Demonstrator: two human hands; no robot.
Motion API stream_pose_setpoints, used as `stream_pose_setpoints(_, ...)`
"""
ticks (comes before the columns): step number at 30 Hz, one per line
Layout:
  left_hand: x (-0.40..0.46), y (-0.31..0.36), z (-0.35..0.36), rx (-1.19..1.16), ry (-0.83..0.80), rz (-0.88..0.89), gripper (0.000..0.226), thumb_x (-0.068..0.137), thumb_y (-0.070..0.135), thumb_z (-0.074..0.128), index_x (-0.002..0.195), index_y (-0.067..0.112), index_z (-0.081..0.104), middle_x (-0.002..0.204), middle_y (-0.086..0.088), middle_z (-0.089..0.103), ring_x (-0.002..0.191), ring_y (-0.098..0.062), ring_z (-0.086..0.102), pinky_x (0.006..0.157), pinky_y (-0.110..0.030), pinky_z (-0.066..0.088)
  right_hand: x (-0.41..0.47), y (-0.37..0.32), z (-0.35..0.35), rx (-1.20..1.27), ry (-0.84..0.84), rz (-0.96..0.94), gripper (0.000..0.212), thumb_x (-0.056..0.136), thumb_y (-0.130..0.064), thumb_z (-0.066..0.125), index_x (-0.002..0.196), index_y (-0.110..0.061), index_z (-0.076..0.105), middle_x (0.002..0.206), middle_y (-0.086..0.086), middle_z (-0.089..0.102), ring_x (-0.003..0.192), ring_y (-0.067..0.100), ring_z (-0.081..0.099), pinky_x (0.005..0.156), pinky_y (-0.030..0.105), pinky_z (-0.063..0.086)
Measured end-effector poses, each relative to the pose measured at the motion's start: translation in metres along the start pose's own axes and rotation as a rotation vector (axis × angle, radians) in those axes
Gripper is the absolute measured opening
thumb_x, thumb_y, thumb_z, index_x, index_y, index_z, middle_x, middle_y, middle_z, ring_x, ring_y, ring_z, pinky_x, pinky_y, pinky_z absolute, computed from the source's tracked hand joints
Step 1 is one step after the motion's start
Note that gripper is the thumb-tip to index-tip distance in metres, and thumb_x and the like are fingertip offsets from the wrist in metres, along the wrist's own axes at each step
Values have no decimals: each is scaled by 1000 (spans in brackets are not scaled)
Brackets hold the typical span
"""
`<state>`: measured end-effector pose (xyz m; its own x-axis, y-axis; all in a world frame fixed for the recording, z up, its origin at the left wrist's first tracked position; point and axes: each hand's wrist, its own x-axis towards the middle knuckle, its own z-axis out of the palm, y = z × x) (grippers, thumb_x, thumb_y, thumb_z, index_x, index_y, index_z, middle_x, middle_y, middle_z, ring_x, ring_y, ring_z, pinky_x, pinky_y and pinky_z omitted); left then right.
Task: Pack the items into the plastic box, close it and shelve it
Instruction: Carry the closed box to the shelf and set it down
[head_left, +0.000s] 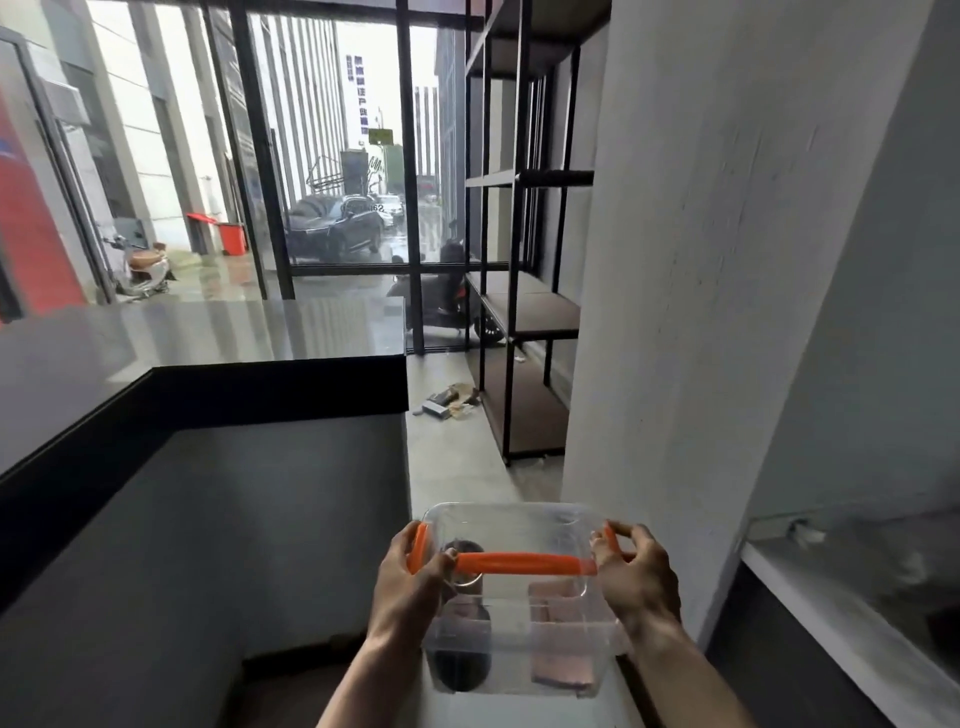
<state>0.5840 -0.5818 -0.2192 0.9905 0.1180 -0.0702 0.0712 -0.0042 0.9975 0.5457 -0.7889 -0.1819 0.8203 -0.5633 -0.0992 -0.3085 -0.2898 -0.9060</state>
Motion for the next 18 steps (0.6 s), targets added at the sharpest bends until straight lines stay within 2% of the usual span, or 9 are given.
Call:
stream_pose_setpoints(3,38,-2,12,1,-3,9,65,87,14,71,145,13,43,134,-13,55,99,-20,61,45,-10,49,32,-4,12,18,33,-10,28,97,-35,60,123,-24,61,120,13,70,105,35,67,94,52,55)
stream_pose_setpoints(7,107,-11,26,-24,1,23,67,86,15,71,147,15,43,139,-14,54,117,-28,58,57,-14,46,91,-15,43,-12,55,-27,29,96,-34,62,123,-22,63,118,14,72,102,34,67,90,43,55)
stream_pose_setpoints(10,175,-14,39,-34,-17,4,69,87,16,71,148,17,40,141,-13,52,114,-27,59,52,-11,47,149,-29,75,-26,63,-34,33,96,-35,62,126,-21,61,119,14,72,96,31,66,80,33,49)
stream_pose_setpoints(14,285,-2,57,-60,-30,-21,69,87,12,70,149,16,38,144,-16,48,93,-12,60,44,-9,47,245,-66,125,-50,80,-16,33,96,-35,61,126,-22,61,121,14,71,101,33,67,88,38,51)
stream_pose_setpoints(15,315,4,61,-56,-27,-20,70,87,13,71,149,17,38,145,-16,48,93,-13,59,46,-9,48,270,-77,139,-50,82,-12,33,96,-35,61,126,-22,60,121,14,71,100,32,66,87,36,50)
stream_pose_setpoints(16,345,11,65,-42,-22,-10,71,87,16,72,149,19,37,146,-14,48,97,-16,58,54,-10,49,295,-88,152,-48,87,-14,33,96,-35,62,126,-21,60,122,14,71,99,32,66,86,36,50)
stream_pose_setpoints(18,402,24,74,-36,-22,19,72,86,21,72,150,22,37,146,-12,49,105,-18,54,76,-22,48,344,-108,177,-47,98,-17,33,96,-34,62,126,-21,60,123,14,70,103,34,66,90,38,51)
